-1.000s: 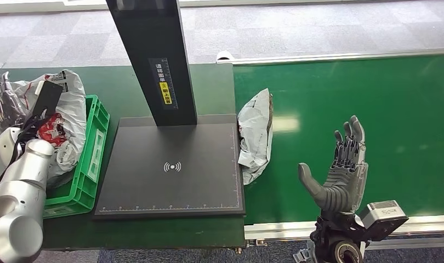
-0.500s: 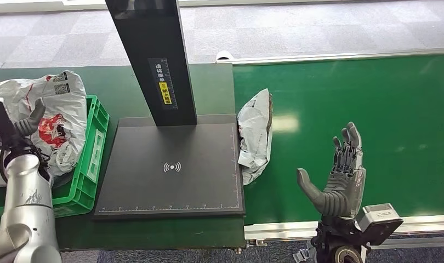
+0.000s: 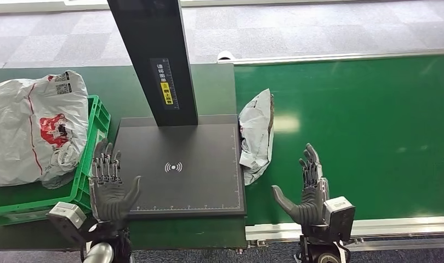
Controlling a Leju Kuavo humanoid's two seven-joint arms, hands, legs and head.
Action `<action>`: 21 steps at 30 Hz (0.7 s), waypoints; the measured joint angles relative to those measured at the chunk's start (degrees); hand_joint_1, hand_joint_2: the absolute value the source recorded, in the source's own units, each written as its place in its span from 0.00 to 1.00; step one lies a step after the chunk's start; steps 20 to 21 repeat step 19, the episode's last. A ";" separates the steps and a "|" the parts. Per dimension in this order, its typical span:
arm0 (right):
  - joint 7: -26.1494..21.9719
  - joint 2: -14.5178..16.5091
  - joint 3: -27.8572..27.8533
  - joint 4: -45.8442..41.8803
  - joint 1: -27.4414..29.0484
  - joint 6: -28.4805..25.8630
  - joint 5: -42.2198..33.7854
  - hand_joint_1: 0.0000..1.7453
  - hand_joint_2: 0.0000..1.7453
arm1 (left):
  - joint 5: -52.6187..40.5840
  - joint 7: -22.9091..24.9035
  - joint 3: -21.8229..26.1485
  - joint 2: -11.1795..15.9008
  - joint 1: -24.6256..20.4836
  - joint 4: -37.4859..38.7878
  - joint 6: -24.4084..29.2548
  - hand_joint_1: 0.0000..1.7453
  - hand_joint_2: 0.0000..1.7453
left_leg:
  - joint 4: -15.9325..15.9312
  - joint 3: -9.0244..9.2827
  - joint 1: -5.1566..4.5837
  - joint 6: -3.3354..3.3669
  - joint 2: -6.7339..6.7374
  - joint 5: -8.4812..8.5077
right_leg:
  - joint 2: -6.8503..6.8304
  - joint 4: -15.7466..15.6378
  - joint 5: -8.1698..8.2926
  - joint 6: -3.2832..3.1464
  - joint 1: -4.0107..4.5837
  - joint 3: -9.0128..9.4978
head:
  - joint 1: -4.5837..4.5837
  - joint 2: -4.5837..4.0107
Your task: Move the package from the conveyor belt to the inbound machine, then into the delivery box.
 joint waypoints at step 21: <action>-1.08 -1.51 3.59 3.50 1.02 0.02 -1.47 0.00 1.00 | 0.23 2.51 -4.54 -0.51 1.92 5.45 -5.52 0.00 1.00 | 0.00 0.01 0.00 0.00 -0.01 0.01 | -0.01 0.01 0.00 0.00 0.00 0.00 | 0.01 -0.01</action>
